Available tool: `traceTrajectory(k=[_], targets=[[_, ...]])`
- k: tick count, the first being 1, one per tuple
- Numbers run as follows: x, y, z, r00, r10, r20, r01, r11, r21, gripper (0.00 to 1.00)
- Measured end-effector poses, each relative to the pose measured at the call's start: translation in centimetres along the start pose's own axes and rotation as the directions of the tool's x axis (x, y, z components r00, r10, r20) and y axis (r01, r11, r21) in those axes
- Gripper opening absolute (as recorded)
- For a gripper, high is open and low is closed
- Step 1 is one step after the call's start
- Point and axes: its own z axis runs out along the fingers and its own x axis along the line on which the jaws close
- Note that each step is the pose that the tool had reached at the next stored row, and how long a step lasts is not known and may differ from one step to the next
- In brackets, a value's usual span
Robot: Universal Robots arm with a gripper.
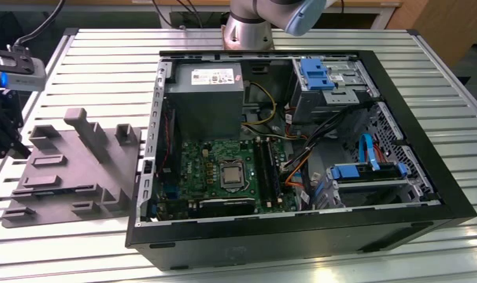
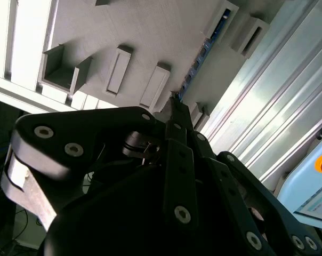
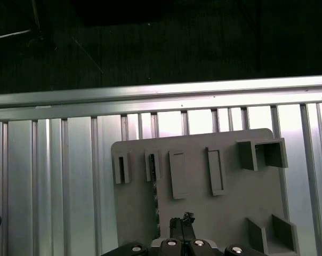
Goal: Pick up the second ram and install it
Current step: 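Pick up the second ram and move it above second insertion slot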
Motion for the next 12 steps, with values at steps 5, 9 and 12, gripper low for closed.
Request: traceTrajectory(k=[5,9,12], targets=[[0.09,-0.02,0.24,1.0,0.0,-0.0001,0.0,1.0,-0.0001,0.11],[0.1,-0.03,0.4,1.0,0.0,-0.0001,0.0,1.0,-0.0002,0.11],[0.11,-0.03,0.48,1.0,0.0,-0.0001,0.0,1.0,-0.0001,0.11]])
